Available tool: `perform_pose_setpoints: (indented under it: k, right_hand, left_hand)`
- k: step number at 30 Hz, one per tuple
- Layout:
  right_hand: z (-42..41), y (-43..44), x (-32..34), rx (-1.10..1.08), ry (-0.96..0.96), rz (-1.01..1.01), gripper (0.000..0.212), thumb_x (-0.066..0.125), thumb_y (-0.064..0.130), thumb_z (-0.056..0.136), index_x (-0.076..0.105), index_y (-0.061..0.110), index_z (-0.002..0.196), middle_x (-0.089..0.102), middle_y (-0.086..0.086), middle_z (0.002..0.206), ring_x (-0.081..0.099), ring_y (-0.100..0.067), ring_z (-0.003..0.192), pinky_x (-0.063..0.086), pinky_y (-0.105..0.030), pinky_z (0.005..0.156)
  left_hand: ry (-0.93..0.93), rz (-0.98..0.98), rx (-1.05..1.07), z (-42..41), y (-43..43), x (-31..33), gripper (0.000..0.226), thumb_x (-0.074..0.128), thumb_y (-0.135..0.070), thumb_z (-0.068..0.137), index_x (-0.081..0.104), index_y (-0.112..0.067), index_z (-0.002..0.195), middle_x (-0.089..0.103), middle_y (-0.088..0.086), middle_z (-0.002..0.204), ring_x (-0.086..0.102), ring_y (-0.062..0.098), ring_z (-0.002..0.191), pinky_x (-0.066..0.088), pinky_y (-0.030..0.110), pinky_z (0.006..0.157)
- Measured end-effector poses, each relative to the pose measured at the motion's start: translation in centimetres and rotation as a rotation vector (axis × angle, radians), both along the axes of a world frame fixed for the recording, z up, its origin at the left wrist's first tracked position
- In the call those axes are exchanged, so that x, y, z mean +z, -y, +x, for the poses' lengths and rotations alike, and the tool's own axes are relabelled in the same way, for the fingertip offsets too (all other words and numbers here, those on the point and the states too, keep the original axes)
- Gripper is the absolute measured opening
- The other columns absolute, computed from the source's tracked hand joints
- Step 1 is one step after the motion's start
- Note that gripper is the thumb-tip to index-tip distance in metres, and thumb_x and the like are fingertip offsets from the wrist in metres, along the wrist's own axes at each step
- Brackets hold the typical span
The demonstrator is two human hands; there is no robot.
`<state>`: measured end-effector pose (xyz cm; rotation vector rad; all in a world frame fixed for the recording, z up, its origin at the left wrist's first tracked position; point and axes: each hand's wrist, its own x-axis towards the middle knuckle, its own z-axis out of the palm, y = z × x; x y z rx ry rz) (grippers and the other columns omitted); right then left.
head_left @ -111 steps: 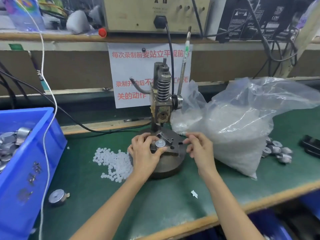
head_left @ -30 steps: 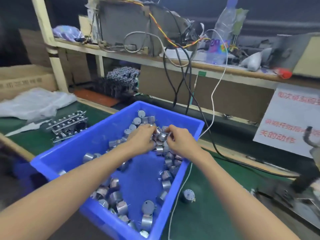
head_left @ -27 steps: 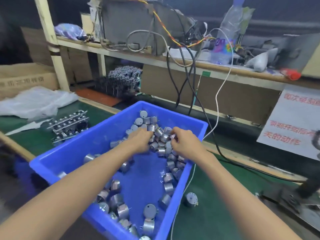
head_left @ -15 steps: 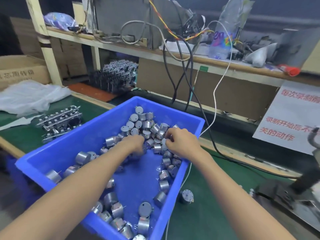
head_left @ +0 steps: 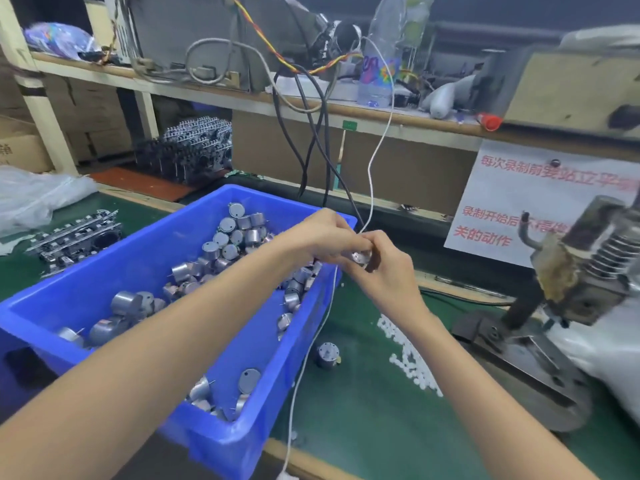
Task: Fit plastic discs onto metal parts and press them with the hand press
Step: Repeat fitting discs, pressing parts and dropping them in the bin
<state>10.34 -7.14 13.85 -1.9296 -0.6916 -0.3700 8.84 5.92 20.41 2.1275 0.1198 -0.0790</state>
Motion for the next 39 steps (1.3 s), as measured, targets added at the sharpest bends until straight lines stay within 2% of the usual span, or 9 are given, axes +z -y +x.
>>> perform_pose_setpoints:
  k: [2,4,6,9,13,20,28,33,39]
  right_hand:
    - [-0.9,2.8,-0.3,-0.048,0.015,0.053,0.027,0.075,0.013,0.078,0.057,0.031,0.087,0.064,0.012,0.078,0.054,0.001,0.065,0.038,-0.008,0.059]
    - [-1.7,5.5,-0.8,-0.104,-0.012,0.092,0.028,0.075,0.019,0.079,0.057,0.037,0.091,0.065,0.012,0.08,0.056,-0.001,0.067,0.04,-0.009,0.061]
    - [-2.2,8.0,-1.8,-0.159,-0.027,0.075,0.025,0.073,0.022,0.08,0.059,0.036,0.096,0.063,0.015,0.084,0.056,0.002,0.073,0.041,-0.007,0.066]
    - [-2.9,11.1,-4.3,-0.224,-0.096,0.003,0.026,0.07,0.024,0.083,0.063,0.026,0.109,0.061,0.016,0.098,0.053,0.01,0.09,0.038,-0.006,0.075]
    - [-5.1,14.0,-9.0,-0.271,-0.373,0.058,0.029,0.076,0.025,0.078,0.057,0.033,0.098,0.066,0.01,0.097,0.063,-0.009,0.086,0.05,-0.027,0.076]
    - [-8.9,15.8,-13.8,-0.298,-0.374,0.065,0.026,0.062,0.018,0.09,0.055,0.038,0.106,0.066,0.003,0.085,0.064,-0.022,0.079,0.05,-0.03,0.076]
    - [-9.2,16.1,-14.1,-0.329,-0.409,0.137,0.027,0.068,0.017,0.085,0.059,0.035,0.102,0.062,-0.007,0.083,0.058,-0.032,0.072,0.051,-0.043,0.072]
    - [-9.3,16.1,-14.5,-0.331,-0.415,0.168,0.028,0.066,0.018,0.087,0.05,0.031,0.106,0.063,0.003,0.085,0.064,-0.018,0.077,0.054,-0.039,0.075]
    - [-9.5,16.6,-14.5,-0.279,-0.398,0.191,0.028,0.066,0.015,0.088,0.062,0.033,0.109,0.06,0.001,0.082,0.051,-0.008,0.068,0.049,-0.031,0.067]
  left_hand:
    - [-0.039,-0.119,-0.091,0.1,2.5,0.1,0.014,0.066,-0.018,0.085,0.065,-0.004,0.089,0.063,0.008,0.078,0.059,0.019,0.064,0.051,0.029,0.072]
    - [-0.101,-0.227,-0.148,0.3,4.9,-0.4,0.008,0.062,-0.014,0.089,0.062,-0.006,0.09,0.06,0.009,0.075,0.058,0.013,0.053,0.048,0.02,0.056]
    - [-0.146,-0.275,-0.179,0.6,7.2,-1.6,0.017,0.061,-0.013,0.09,0.061,0.0,0.1,0.057,0.007,0.071,0.055,0.008,0.045,0.042,0.017,0.045]
    - [-0.203,-0.297,-0.2,0.6,10.2,-4.5,0.024,0.063,-0.015,0.089,0.061,0.003,0.104,0.056,0.008,0.073,0.059,0.011,0.055,0.047,0.017,0.05]
    - [-0.268,-0.241,-0.239,-0.5,12.8,-10.2,0.015,0.062,-0.022,0.089,0.057,-0.009,0.084,0.056,0.005,0.066,0.057,0.012,0.056,0.043,0.017,0.051]
    - [0.204,0.304,-0.318,-2.5,13.0,-18.1,0.008,0.063,-0.024,0.087,0.061,-0.016,0.086,0.053,-0.004,0.086,0.05,0.013,0.084,0.044,0.027,0.076]
    - [0.461,0.291,-0.136,-4.3,13.1,-20.5,0.017,0.068,-0.025,0.084,0.06,-0.01,0.081,0.043,-0.01,0.085,0.029,-0.001,0.078,0.026,0.016,0.063]
    - [0.532,0.324,-0.128,-4.9,13.2,-20.4,0.009,0.067,-0.012,0.085,0.064,-0.005,0.08,0.055,0.002,0.09,0.048,0.017,0.087,0.035,0.021,0.062]
    - [0.493,0.27,-0.166,-5.6,13.1,-20.7,0.014,0.071,-0.023,0.081,0.064,-0.012,0.084,0.053,-0.003,0.09,0.042,0.013,0.085,0.036,0.022,0.079]
